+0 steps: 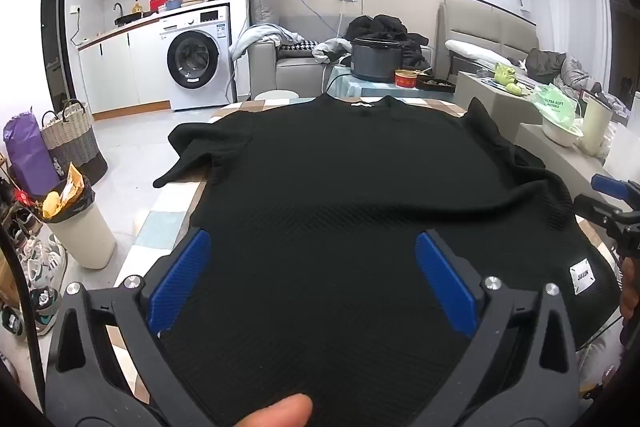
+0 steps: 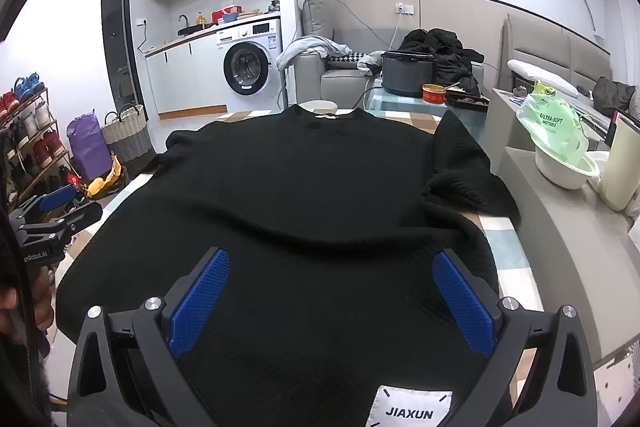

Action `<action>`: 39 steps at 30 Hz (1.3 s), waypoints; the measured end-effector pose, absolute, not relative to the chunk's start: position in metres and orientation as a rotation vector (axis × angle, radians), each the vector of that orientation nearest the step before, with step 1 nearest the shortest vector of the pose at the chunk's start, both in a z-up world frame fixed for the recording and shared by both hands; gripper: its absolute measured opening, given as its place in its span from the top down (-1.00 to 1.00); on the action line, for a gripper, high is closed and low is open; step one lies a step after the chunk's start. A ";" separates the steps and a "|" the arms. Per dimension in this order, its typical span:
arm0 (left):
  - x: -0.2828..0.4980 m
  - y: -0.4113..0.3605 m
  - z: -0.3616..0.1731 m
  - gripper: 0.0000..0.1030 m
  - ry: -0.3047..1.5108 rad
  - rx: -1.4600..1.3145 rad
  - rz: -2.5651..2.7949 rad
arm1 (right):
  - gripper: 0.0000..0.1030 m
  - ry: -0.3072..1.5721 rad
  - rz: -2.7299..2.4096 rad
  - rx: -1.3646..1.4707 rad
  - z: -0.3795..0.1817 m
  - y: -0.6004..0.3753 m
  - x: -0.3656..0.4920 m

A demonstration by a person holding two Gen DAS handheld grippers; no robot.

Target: Fold small clothes

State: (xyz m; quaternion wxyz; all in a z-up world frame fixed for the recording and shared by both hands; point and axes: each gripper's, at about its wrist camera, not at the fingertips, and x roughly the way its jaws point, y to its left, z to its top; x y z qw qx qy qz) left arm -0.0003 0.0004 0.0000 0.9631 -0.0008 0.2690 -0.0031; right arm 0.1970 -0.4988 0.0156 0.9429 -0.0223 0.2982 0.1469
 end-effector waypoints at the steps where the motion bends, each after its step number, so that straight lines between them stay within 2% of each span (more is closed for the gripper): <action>1: -0.001 0.000 0.000 -0.98 0.546 -0.004 -0.006 | -1.00 0.600 0.297 -0.047 0.016 -0.499 0.197; 39: 0.022 0.006 -0.012 -0.98 0.585 -0.017 0.021 | -1.00 0.592 0.304 -0.014 0.016 -0.501 0.197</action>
